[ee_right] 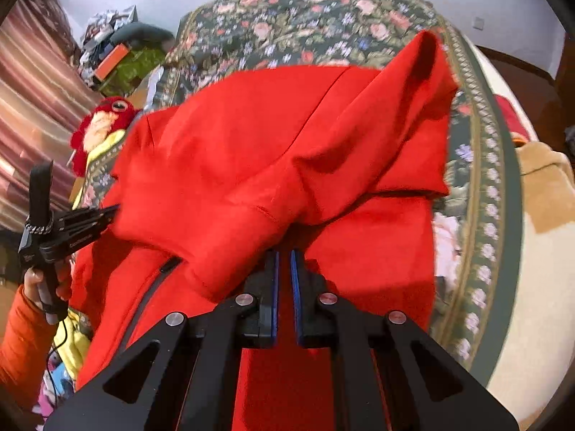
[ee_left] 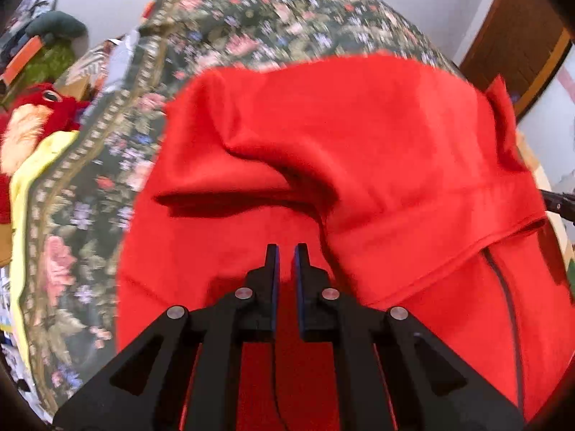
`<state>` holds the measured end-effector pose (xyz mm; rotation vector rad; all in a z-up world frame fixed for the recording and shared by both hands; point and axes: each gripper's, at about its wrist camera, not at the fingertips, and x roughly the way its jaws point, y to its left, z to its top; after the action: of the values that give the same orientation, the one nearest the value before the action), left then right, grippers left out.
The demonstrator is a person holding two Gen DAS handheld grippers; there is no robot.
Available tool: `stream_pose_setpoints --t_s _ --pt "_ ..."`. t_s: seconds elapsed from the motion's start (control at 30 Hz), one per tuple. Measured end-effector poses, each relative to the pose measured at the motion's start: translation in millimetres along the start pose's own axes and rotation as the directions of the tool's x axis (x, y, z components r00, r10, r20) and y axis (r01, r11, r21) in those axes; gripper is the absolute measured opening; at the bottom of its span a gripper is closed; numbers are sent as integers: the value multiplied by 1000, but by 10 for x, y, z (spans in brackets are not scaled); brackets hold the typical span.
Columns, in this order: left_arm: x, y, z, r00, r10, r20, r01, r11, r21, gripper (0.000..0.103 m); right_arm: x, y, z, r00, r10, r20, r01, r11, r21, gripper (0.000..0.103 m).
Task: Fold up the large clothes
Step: 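Fold the hem toward the collar with both tools, then open both tools and release the folded hem onto the jacket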
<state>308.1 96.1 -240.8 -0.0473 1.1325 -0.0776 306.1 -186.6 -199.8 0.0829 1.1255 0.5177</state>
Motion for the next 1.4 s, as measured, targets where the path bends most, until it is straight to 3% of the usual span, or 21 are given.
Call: stream_pose_setpoints --t_s 0.07,0.17,0.2,0.33,0.4,0.6,0.83,1.03,1.1,1.2,1.27,1.33,1.4 --pt "-152 15 59 999 9 38 -8 1000 -8 11 -86 22 28 999 -23 31 23 1000 -4 6" --pt "-359 -18 194 994 5 105 -4 1000 -19 27 -165 105 117 997 -30 67 31 999 -14 9" --pt "-391 -49 238 993 -3 120 5 1000 -18 34 -174 151 156 996 -32 80 34 999 -24 14" --pt "-431 -292 456 984 -31 178 26 999 31 40 -130 324 291 992 -27 123 37 996 -80 44" --pt "-350 -391 573 983 -31 181 21 998 54 44 -36 392 386 993 -10 122 22 994 -103 48" --pt "100 -423 913 987 16 157 -25 998 58 44 525 330 807 997 -31 74 35 998 -48 48" --pt "640 63 1141 982 143 124 -139 989 -43 44 781 -169 1121 987 -127 97 121 990 74 48" --pt "926 589 1033 969 237 64 -225 963 -149 44 569 -780 1023 958 -250 144 217 953 209 48" --pt "947 708 958 965 258 57 -245 955 -168 44 520 -938 950 963 -235 130 201 952 232 48" --pt "917 841 850 939 340 45 -326 927 -185 45 410 -1101 796 943 -312 113 276 928 250 48" --pt "889 960 780 946 324 33 -310 927 -212 50 335 -1216 681 926 -366 92 331 905 268 48" --pt "847 1085 708 955 297 13 -284 925 -253 52 243 -1361 557 932 -357 69 321 896 305 49" --pt "773 1148 646 949 317 5 -305 916 -260 52 116 -1475 443 933 -356 49 319 885 340 49"
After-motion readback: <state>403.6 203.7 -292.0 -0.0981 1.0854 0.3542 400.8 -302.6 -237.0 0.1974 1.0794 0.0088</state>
